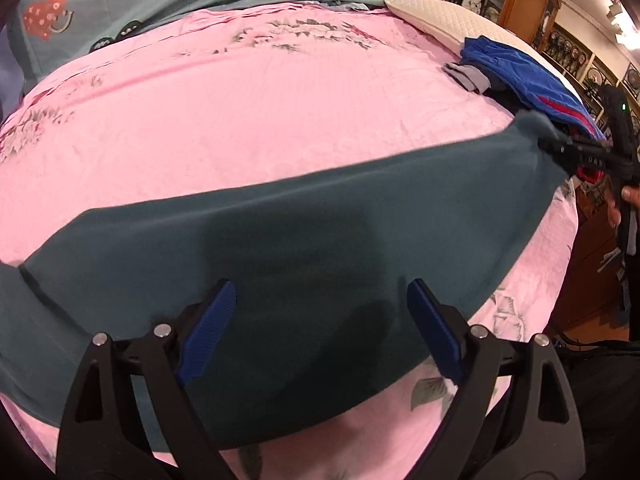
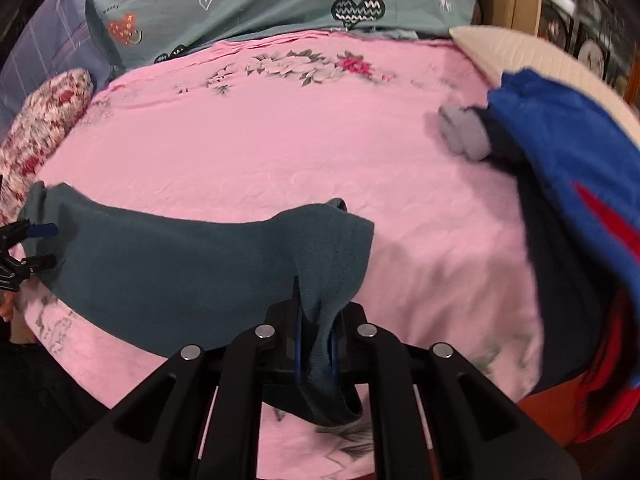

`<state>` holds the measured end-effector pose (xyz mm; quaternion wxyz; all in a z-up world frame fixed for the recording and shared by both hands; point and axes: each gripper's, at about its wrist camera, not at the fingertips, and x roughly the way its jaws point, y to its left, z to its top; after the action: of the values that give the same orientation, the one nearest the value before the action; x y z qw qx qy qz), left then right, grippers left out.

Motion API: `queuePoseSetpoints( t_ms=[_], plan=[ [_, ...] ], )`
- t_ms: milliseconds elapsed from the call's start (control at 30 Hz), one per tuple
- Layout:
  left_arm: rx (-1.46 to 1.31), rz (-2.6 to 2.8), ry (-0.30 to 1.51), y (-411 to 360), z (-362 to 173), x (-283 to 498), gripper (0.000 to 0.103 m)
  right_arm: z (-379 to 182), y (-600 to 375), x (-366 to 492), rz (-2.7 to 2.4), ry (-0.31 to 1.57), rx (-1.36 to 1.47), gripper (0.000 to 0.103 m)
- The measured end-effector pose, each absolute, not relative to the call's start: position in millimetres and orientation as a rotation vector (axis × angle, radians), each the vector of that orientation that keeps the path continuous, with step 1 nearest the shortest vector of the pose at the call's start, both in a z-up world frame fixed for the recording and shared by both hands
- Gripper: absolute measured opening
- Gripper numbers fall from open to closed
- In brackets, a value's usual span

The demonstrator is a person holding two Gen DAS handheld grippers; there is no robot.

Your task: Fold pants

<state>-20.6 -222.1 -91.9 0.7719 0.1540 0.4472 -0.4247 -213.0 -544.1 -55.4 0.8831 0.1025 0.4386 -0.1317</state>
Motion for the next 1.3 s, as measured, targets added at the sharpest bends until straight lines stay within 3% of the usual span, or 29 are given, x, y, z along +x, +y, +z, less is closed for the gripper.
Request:
queuePoseSetpoints(
  t_ms=[267, 367, 533, 633, 833, 1033, 1167, 1300],
  plan=[
    [0.336, -0.947, 0.935, -252.0, -85.0, -22.0, 0.094, -27.0, -597.2, -206.7, -0.466, 0.899, 0.137, 0.009],
    [0.402, -0.88, 0.952, -244.8, -93.8, -18.7, 0.094, -49.8, -618.1, -206.1, -0.482, 0.948, 0.211, 0.009],
    [0.436, -0.732, 0.955, -171.0, -91.3, -8.5, 0.095, -81.5, -607.0, -201.4, -0.483, 0.979, 0.233, 0.009],
    [0.429, -0.554, 0.974, -105.7, -91.4, 10.1, 0.101, -80.5, -607.9, -204.6, -0.504, 0.948, 0.262, 0.01],
    [0.14, -0.364, 1.055, -2.6, -90.7, 45.7, 0.099, -99.3, -604.7, -203.0, -0.514, 0.969, 0.306, 0.011],
    [0.055, -0.47, 0.857, -28.1, -46.2, 31.7, 0.101, -94.7, -606.4, -202.4, -0.539, 0.945, 0.318, 0.011],
    [0.248, -0.298, 1.028, -50.5, -98.7, 61.6, 0.101, -93.5, -613.6, -209.1, -0.544, 0.917, 0.361, 0.011],
    [0.131, -0.265, 1.049, -9.0, -99.0, 67.9, 0.101, -83.3, -617.1, -220.0, -0.465, 0.854, 0.559, 0.011]
  ],
)
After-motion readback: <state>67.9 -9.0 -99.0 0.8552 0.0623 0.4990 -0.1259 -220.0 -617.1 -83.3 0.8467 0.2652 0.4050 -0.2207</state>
